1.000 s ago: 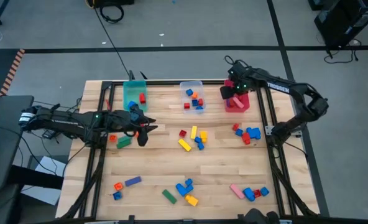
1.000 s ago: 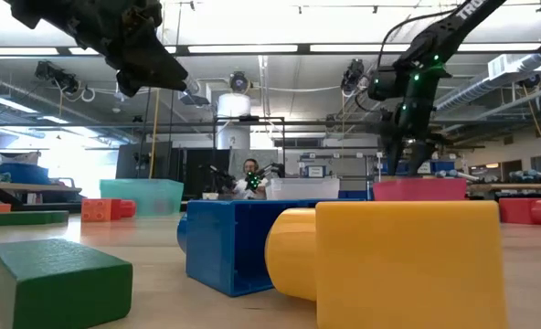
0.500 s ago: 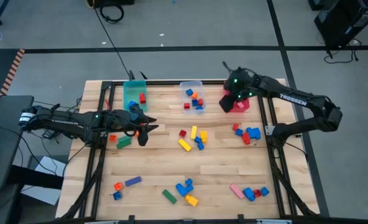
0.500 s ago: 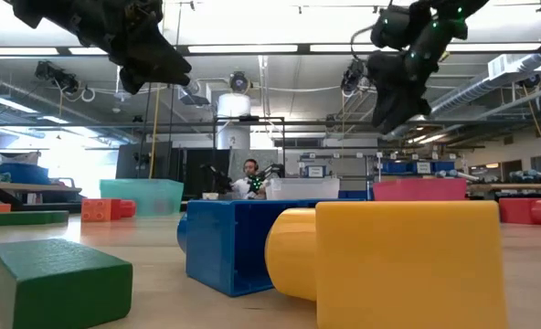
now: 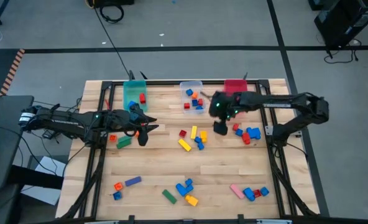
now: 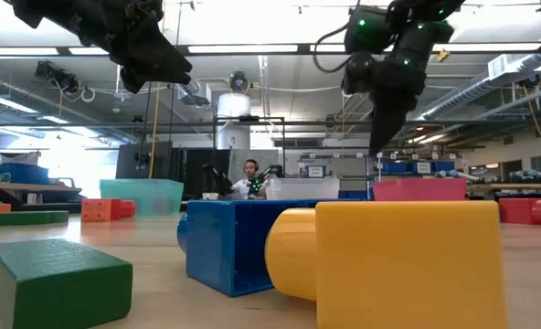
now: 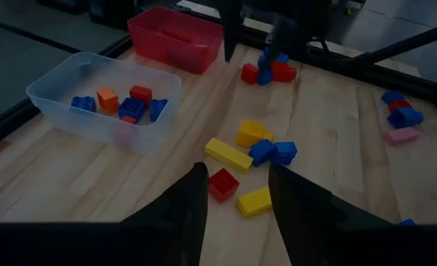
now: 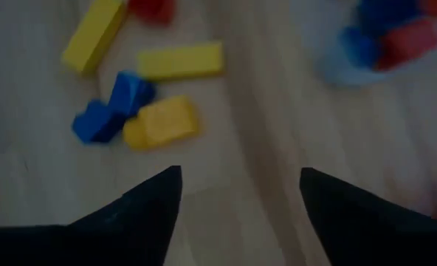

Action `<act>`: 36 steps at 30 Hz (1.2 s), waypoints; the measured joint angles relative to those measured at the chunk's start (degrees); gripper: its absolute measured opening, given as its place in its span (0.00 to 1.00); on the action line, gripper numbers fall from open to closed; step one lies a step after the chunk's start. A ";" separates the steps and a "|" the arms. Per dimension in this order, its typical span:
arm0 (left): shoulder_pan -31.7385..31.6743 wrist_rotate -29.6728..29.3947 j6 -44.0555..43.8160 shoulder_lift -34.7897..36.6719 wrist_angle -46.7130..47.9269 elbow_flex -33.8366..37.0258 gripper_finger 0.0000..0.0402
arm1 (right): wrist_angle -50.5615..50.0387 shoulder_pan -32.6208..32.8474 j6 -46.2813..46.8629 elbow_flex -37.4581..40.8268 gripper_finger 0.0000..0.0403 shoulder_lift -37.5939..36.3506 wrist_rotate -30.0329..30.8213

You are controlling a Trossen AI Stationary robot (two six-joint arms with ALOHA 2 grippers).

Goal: Sort blocks by size
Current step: Put the yellow one-stud game piece into the blue bin

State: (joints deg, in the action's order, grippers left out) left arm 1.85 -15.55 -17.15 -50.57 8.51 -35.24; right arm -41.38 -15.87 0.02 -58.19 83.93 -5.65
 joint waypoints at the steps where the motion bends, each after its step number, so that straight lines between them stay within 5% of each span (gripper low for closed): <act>1: 0.00 0.00 0.00 0.00 0.00 0.00 0.38 | 0.23 0.85 -1.28 0.00 0.77 1.33 0.01; 7: 0.00 0.00 -0.02 0.00 0.03 0.00 0.38 | 4.34 5.17 -4.72 0.00 0.88 9.32 0.00; 17: 0.00 0.00 -0.11 0.00 0.05 -0.02 0.38 | 12.58 8.55 -5.19 0.00 0.91 18.26 0.20; 23: 0.00 -0.02 -1.09 0.00 0.03 -0.02 0.38 | 14.11 8.61 -4.49 -0.26 0.86 20.59 0.74; 29: 0.00 -0.66 -1.09 0.00 0.03 -0.04 0.38 | 13.89 8.61 -4.73 0.11 0.69 18.60 2.43; 36: 0.02 -1.67 -1.08 0.00 -0.06 -0.04 0.38 | 12.98 7.91 -2.04 0.11 0.69 12.23 2.97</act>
State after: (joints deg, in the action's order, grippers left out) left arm 1.86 -17.22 -18.23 -50.57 8.45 -35.29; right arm -28.39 -7.97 -2.02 -58.08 96.16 -2.68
